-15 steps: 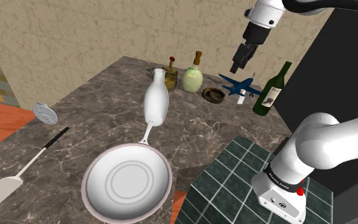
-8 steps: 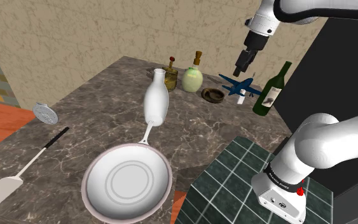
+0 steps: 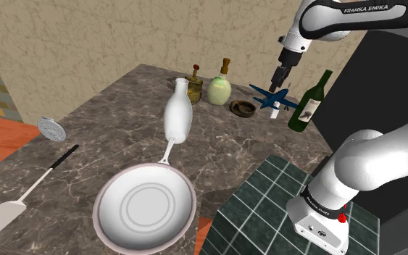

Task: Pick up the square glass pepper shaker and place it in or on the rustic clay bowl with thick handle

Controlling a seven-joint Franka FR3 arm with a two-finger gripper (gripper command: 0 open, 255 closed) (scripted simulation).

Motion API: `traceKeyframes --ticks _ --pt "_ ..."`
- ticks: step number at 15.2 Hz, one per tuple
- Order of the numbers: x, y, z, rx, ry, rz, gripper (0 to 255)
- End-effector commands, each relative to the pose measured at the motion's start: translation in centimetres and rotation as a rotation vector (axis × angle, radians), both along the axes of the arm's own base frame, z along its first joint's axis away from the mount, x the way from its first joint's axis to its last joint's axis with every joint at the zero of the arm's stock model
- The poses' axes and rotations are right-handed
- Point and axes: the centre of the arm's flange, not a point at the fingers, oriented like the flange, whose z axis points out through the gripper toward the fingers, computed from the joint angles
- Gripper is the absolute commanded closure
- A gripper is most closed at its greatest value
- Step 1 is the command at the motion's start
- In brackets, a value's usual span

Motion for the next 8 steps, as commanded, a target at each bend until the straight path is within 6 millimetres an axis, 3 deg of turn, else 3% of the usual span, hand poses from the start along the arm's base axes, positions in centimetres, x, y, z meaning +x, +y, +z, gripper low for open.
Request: traceKeyframes --ticks 1,8 --pt "0.2 -2.4 -1.2 0.000 0.011 0.006 0" --pt "1.5 -10.7 -5.4 0.002 0.050 0.019 0"
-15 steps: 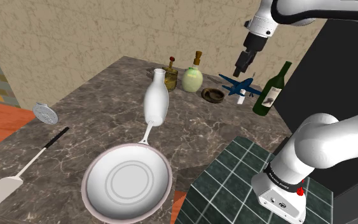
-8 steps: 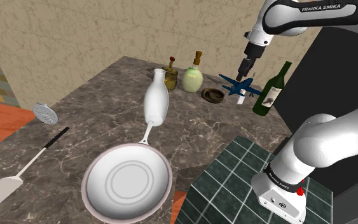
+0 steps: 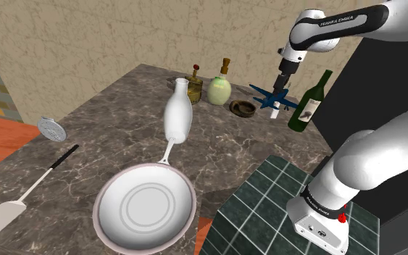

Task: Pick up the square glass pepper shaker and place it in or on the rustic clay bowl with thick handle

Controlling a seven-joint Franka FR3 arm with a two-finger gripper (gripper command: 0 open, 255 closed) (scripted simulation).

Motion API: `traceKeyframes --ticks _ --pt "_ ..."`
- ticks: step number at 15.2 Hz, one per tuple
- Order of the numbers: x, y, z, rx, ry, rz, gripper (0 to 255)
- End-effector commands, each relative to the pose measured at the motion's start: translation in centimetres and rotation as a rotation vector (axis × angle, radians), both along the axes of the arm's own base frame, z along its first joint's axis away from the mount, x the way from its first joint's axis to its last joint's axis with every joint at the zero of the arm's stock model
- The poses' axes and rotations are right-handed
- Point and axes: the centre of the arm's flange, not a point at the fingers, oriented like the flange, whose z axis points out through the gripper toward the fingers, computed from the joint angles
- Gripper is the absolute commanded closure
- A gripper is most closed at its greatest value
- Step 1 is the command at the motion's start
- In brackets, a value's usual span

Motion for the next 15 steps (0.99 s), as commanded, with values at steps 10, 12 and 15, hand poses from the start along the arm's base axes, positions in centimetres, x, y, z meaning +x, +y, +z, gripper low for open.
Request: traceKeyframes --ticks 10,12,15 --pt "1.5 -12.1 -6.3 0.002 0.055 0.020 0" --pt "1.4 -12.1 -7.4 0.002 0.055 0.020 0" --pt "1.3 -12.1 -8.9 0.002 0.055 0.020 0"
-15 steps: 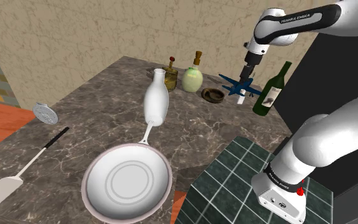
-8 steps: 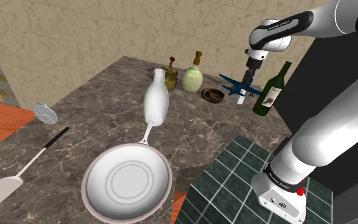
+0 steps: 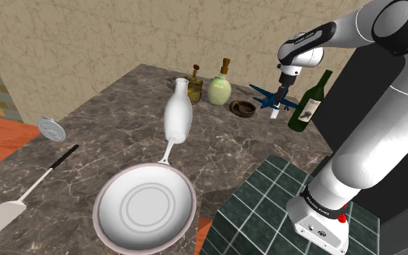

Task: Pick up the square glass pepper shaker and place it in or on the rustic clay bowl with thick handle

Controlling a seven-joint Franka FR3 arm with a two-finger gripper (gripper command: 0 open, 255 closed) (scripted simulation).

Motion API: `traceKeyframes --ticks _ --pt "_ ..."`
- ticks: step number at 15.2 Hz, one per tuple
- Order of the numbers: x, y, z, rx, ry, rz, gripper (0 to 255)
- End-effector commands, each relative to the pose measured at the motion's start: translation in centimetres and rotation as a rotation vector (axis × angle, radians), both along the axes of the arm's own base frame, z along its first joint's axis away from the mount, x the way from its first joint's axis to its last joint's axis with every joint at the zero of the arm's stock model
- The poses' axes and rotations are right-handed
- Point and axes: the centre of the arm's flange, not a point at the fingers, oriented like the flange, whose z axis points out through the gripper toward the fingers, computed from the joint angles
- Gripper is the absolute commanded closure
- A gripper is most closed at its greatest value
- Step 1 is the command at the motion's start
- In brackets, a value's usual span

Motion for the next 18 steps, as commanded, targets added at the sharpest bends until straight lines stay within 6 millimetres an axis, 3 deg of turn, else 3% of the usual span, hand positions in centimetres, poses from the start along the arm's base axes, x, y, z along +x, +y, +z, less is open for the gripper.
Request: traceKeyframes --ticks 1,10,11,18 --pt "-0.06 0.05 -1.08 0.000 0.000 0.000 0" --pt "-0.09 0.06 -1.38 0.000 0.000 0.000 0" --pt "-0.09 0.06 -1.38 0.000 0.000 0.000 255" --pt "-0.09 0.06 -1.37 0.000 0.000 0.000 255"
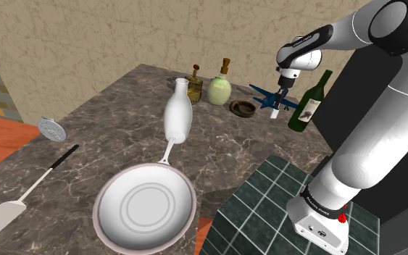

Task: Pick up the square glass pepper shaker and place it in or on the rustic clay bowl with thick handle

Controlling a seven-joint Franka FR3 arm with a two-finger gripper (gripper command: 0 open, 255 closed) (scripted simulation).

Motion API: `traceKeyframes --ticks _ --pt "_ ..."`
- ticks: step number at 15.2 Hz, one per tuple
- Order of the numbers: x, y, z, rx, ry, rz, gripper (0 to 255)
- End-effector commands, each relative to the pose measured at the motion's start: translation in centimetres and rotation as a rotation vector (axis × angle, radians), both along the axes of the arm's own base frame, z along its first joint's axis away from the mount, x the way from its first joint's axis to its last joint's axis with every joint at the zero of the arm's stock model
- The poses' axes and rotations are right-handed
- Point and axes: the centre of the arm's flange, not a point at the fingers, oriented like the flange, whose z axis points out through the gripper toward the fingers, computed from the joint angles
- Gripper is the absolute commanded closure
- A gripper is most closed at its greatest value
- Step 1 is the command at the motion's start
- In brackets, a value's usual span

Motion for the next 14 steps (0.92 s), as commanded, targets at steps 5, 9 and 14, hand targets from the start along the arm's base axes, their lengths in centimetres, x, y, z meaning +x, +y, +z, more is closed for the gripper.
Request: traceKeyframes --ticks 5,9,14 --pt "0.0 0.0 1.6 0.000 0.000 0.000 255" --pt "0.0 0.0 3.7 0.000 0.000 0.000 255" --pt "0.0 0.0 6.3 0.000 0.000 0.000 255"
